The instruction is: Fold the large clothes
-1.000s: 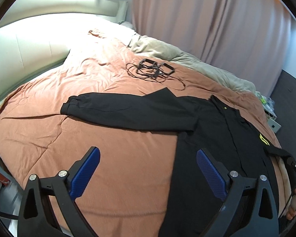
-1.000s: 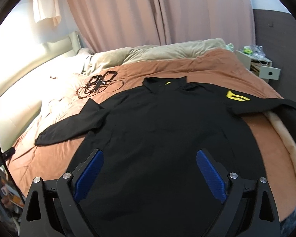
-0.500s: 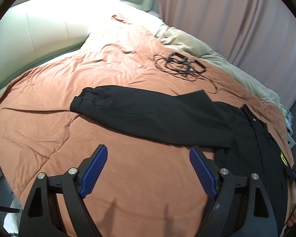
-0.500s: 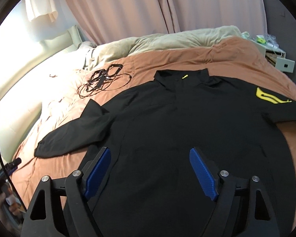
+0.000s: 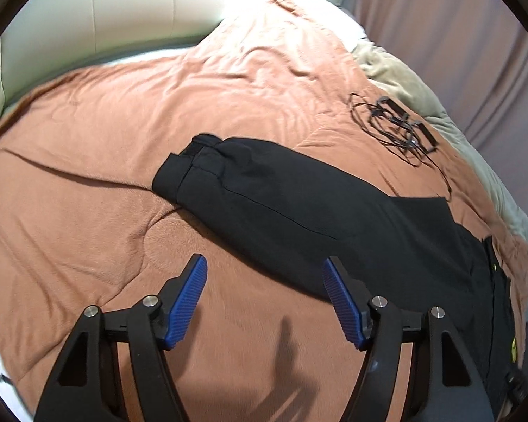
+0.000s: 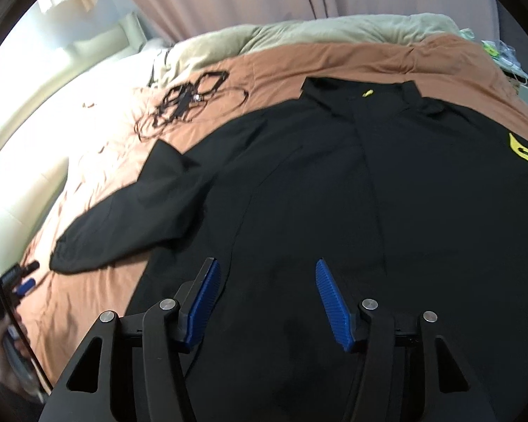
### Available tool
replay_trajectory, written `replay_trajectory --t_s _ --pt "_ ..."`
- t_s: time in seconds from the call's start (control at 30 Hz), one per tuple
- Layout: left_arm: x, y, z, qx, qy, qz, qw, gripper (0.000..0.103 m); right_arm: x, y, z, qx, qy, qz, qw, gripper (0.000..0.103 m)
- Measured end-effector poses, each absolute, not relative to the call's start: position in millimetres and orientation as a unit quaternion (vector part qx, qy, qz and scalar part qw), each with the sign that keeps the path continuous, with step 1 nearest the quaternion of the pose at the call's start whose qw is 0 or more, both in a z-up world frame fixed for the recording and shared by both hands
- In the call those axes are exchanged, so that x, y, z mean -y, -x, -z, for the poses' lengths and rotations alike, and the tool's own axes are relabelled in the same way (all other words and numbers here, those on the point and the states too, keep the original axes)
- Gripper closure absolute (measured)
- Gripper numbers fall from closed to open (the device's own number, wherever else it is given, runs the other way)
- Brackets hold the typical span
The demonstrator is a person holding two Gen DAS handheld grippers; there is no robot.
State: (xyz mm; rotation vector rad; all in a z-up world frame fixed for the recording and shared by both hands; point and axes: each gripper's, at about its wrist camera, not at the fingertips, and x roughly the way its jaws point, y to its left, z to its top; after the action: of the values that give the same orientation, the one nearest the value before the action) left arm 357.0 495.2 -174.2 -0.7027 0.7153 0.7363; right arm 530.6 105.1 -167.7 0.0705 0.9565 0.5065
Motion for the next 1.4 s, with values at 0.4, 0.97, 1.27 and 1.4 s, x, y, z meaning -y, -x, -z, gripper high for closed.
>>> replay_trajectory --t_s 0.4,0.97,1.27,1.4 --pt "-540.3 -389.6 225.2 -0.352 0.328 -0.399 0.781 0.076 -130.1 -567.4 197.2 -0.492 -0.055 -0.256 0.830 0.061" --pt "-517.5 -383.0 113.1 -0.262 0.242 -0.340 0.870 0.099 -213.8 -617.5 227.1 -0.497 -0.065 -0.310 0.808 0.079" --pt "-481.3 -393.7 38.8 -0.219 0.210 -0.300 0.904 0.099 -223.1 -622.8 227.7 -0.510 -0.058 -0.302 0.803 0.065" --pt "-456.7 -407.0 5.6 -0.203 0.192 -0.271 0.921 0.099 -202.7 -618.2 200.1 -0.486 -0.073 -0.298 0.818 0.054"
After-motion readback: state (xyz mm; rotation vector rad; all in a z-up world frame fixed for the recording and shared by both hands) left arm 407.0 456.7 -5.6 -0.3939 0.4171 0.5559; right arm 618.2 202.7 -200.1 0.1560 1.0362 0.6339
